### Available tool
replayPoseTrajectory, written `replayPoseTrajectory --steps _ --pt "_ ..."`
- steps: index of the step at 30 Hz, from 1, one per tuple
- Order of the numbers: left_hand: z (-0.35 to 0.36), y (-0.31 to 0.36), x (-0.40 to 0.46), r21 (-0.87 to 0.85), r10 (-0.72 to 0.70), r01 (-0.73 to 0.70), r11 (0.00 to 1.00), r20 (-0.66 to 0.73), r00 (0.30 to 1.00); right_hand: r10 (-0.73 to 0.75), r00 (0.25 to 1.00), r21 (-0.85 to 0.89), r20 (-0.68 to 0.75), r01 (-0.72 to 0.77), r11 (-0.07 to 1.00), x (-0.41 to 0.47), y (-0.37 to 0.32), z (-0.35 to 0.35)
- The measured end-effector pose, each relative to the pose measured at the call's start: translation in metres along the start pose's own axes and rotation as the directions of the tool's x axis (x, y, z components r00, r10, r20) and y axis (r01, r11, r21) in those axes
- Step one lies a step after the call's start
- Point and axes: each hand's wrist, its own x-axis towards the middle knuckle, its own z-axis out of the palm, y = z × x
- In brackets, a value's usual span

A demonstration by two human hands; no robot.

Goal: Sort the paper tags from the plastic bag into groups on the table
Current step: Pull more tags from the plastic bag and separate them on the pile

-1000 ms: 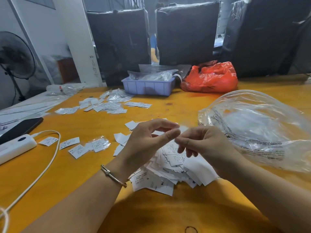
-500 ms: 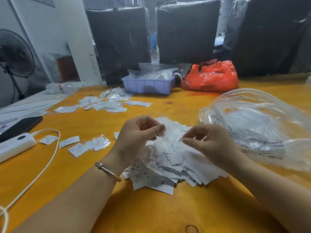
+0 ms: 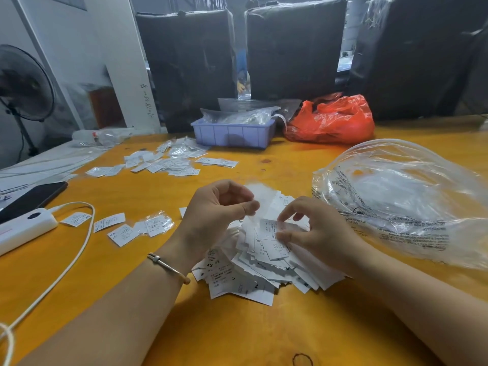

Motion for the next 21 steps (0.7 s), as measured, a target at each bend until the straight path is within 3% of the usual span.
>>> replayPoseTrajectory --steps 9,16,21 --pt "-0.005 0.001 0.0 -0.035 -0.025 0.026 0.999 0.034 0.999 0.085 0.991 0.406 -0.106 -0.035 0.913 0.003 0.002 -0.005" --pt "-0.004 0.002 -0.002 0.006 -0.039 0.039 0.999 0.048 0.998 0.165 0.966 0.558 -0.197 -0.028 0.829 0.004 0.003 -0.006" --pt "-0.004 0.002 -0.002 0.008 -0.047 0.047 0.999 0.052 0.998 0.227 0.962 0.697 -0.15 -0.06 0.714 0.002 -0.002 -0.013"
